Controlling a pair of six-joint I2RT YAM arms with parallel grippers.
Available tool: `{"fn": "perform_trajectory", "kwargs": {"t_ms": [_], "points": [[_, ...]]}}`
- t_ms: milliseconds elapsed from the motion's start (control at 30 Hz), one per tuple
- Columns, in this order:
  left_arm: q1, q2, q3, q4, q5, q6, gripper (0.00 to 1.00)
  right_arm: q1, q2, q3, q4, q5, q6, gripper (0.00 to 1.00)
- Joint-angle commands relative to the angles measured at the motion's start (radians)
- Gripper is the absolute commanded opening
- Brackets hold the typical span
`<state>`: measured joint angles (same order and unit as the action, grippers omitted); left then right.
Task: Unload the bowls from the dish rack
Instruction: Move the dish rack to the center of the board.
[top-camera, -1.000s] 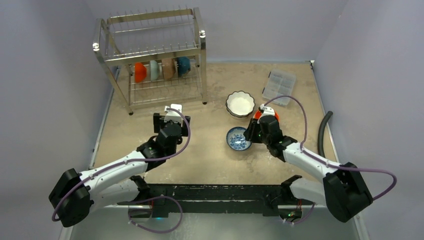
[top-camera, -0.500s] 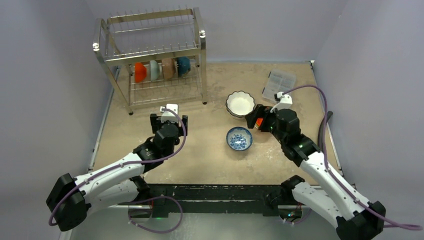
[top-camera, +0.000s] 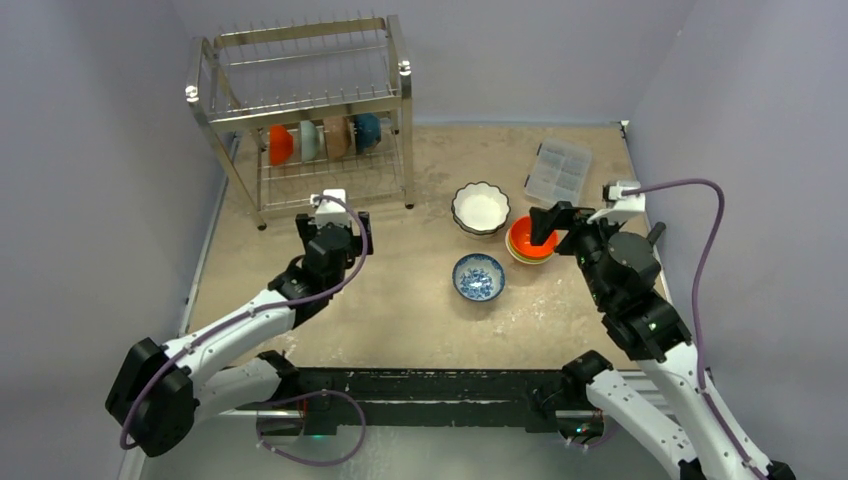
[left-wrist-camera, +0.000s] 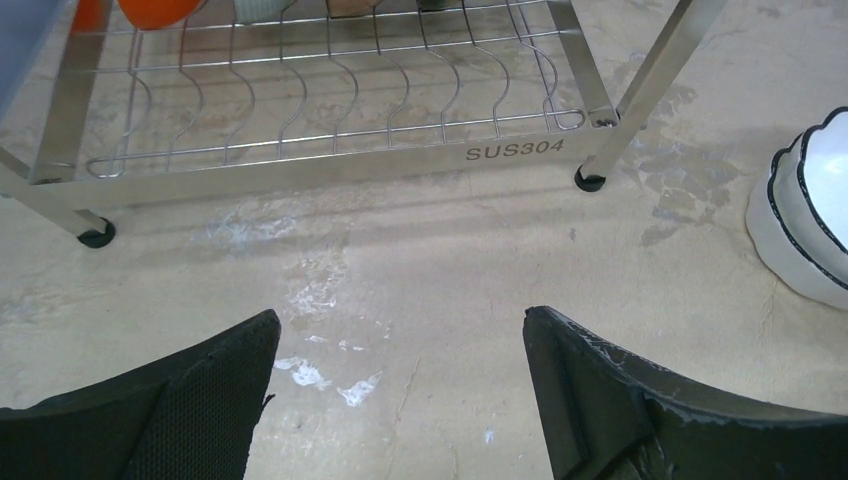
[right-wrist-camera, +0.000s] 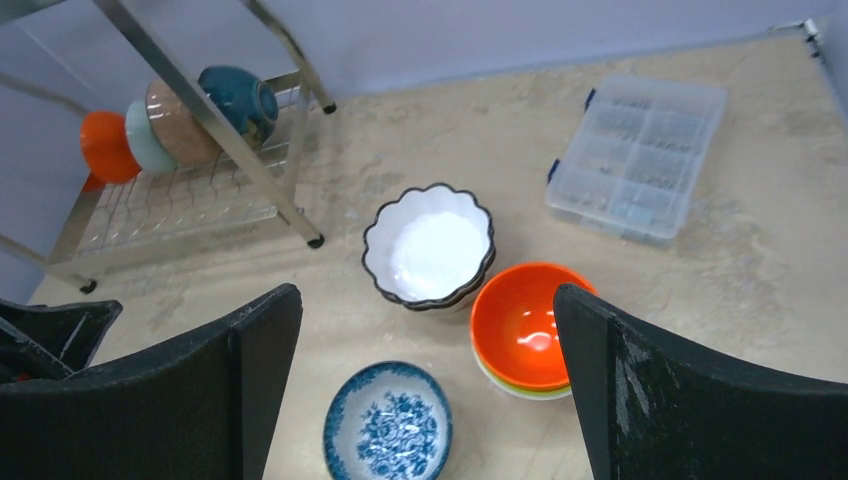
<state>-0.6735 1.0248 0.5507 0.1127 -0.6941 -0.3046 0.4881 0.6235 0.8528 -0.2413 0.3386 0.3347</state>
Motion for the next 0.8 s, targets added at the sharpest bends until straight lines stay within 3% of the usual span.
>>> {"fn": "perform_trajectory", "kwargs": {"t_ms": [0,333,767], "points": [[0.087,0.058,0.063,0.094,0.147,-0.06,0.91,0.001,-0.042,0.002,0.049,0.112,-0.12,0.99],[0.26,0.285,0.193,0.23,0.3,-0.111,0.9,0.003,-0.177,-0.163,0.223,0.135,-0.189,0.99],[0.298,0.571,0.291,0.486,0.245,-0.01,0.89,0.002,-0.224,-0.248,0.313,0.096,-0.205,0.99]]}}
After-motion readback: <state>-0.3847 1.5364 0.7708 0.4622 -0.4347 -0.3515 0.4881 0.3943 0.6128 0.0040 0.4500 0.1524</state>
